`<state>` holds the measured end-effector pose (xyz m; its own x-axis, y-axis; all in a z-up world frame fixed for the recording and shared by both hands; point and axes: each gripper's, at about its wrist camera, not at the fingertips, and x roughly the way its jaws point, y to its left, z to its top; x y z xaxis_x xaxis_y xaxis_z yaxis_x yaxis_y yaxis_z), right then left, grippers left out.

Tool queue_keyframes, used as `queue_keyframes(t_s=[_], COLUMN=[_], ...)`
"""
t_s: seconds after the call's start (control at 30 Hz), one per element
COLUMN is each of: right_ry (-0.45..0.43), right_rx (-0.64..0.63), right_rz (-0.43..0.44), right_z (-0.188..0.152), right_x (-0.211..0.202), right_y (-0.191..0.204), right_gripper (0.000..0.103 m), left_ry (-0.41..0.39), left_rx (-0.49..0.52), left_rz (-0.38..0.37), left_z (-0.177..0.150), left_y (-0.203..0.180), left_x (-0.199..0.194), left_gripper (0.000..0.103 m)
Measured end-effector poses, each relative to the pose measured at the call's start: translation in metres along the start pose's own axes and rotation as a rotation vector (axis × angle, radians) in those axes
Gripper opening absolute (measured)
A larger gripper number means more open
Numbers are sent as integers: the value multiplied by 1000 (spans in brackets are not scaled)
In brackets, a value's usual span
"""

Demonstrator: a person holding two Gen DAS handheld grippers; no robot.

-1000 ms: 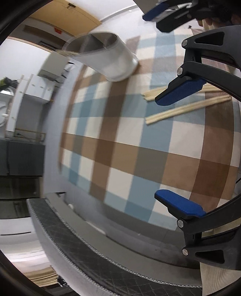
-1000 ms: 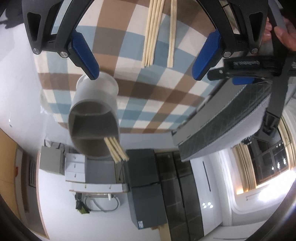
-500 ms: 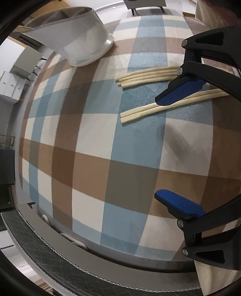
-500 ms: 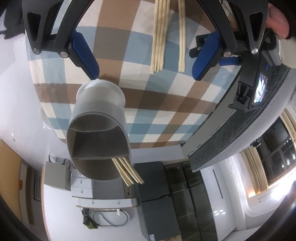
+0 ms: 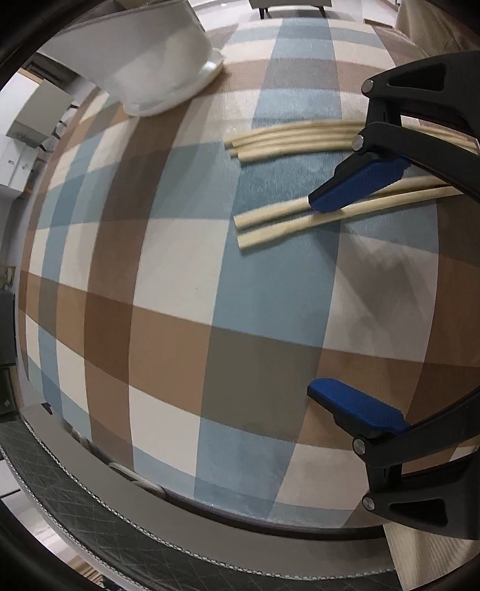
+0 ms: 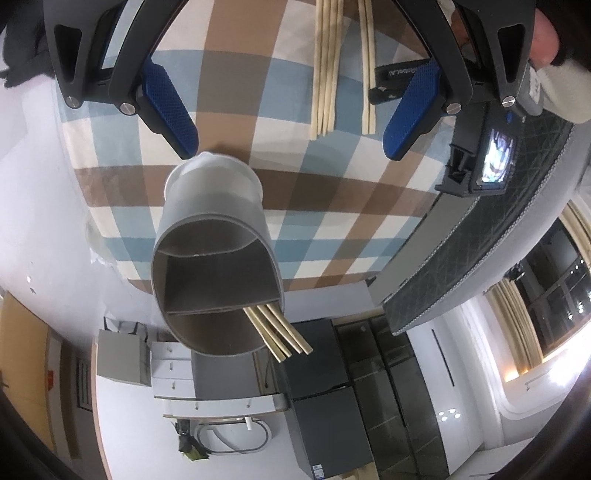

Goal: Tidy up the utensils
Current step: 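Move both open tools back toward the loose chopsticks on the rug, then grasp a chopstick with the left tool while the right tool grasps another chopstick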

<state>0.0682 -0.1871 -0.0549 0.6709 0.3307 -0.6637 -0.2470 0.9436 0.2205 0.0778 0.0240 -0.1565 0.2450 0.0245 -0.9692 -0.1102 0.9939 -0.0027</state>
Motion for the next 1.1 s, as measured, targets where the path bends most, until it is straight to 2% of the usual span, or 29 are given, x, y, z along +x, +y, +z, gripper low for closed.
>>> queue_keyframes(t_s=[0.2,0.27,0.43,0.47,0.6,0.63,0.8,1.0,1.1], right_ry=[-3,-9,-22,-24,-32,-33,-34,-28,-12], right_rx=[30,34,48,51,60,63,65,56,57], right_rz=[13,16,18,19,21,22,23,22,30], right_z=[4,5,8,9,9,9,10,9,6], right_x=[-5,-7,-13,-14,-17,-18,-19,-16,-13], right_y=[-4,-5,-8,-8,-11,-11,-13,-11,-10], right_gripper=[101,101,101,101,101,101,101,101,96], left_ry=[8,7,-3,-3,1,3,-48,-118,-193], left_rx=[4,5,23,21,17,14,9,-20,-48], left_rz=[9,10,17,12,0,-1,-4,-79,-122], left_z=[0,3,18,20,21,21,20,20,17], left_y=[-4,-5,-21,-23,-28,-31,-35,-26,-9], left_x=[-1,-2,-4,-4,-7,-8,-14,-38,-58], left_gripper=[89,84,50,46,10,5,2,2,2])
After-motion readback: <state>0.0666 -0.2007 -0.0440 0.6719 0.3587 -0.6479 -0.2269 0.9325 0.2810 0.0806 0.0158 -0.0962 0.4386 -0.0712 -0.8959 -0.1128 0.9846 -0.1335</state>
